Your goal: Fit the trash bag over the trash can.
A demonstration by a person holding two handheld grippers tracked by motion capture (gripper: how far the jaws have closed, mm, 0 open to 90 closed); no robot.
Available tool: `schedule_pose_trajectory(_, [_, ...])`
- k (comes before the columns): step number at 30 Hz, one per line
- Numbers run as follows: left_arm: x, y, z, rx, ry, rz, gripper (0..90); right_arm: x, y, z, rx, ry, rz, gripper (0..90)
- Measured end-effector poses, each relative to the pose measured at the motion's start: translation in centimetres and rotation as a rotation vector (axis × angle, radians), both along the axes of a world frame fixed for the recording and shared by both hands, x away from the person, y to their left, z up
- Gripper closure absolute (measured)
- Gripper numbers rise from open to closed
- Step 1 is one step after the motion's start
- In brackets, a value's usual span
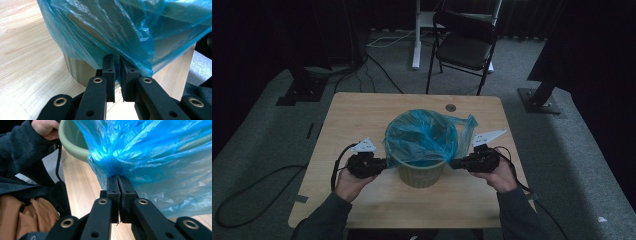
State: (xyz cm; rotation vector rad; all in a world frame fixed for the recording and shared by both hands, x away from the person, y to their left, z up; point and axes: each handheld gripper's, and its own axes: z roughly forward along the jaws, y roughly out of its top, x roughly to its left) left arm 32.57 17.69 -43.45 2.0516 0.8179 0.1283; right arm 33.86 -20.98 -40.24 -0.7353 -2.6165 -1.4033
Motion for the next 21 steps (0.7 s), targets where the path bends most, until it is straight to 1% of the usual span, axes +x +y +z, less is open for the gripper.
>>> schedule_pose_trajectory(2, [0.0, 0.2, 0.1, 0.006, -0.013, 0.015, 78.5, -0.1, 0.0, 0.0, -0.012, -0.011, -0.002, 82.9])
schedule_pose_trajectory(4, [0.0, 0.7, 0.2, 0.003, -0.019, 0.036, 73.8, -0.2, -0.2, 0.1, -0.015, -0.019, -0.004, 79.9])
schedule_pose_trajectory(8, [-0.3, 2.2, 0.7, -0.028, -0.041, 0.071, 67.8, -0.4, -0.7, 0.6, -0.012, -0.040, -0.013, 71.0])
schedule_pose_trajectory(10, [-0.5, 3.1, 1.1, -0.050, -0.053, 0.089, 65.7, -0.6, -1.0, 0.9, -0.008, -0.049, -0.024, 68.6])
schedule_pose_trajectory(15, [-1.1, 4.6, 2.1, -0.088, -0.086, 0.119, 60.6, -0.8, -2.2, 1.9, 0.025, -0.077, -0.051, 64.2])
schedule_pose_trajectory(18, [-1.4, 5.2, 2.8, -0.106, -0.107, 0.128, 58.4, -0.8, -2.7, 2.6, 0.047, -0.097, -0.069, 62.6])
schedule_pose_trajectory(19, [-1.4, 5.2, 2.8, -0.106, -0.107, 0.128, 57.2, -0.8, -2.7, 2.6, 0.047, -0.097, -0.069, 62.6])
schedule_pose_trajectory(21, [-1.5, 5.5, 3.2, -0.130, -0.114, 0.127, 56.2, -0.8, -3.0, 3.2, 0.072, -0.120, -0.091, 60.7])
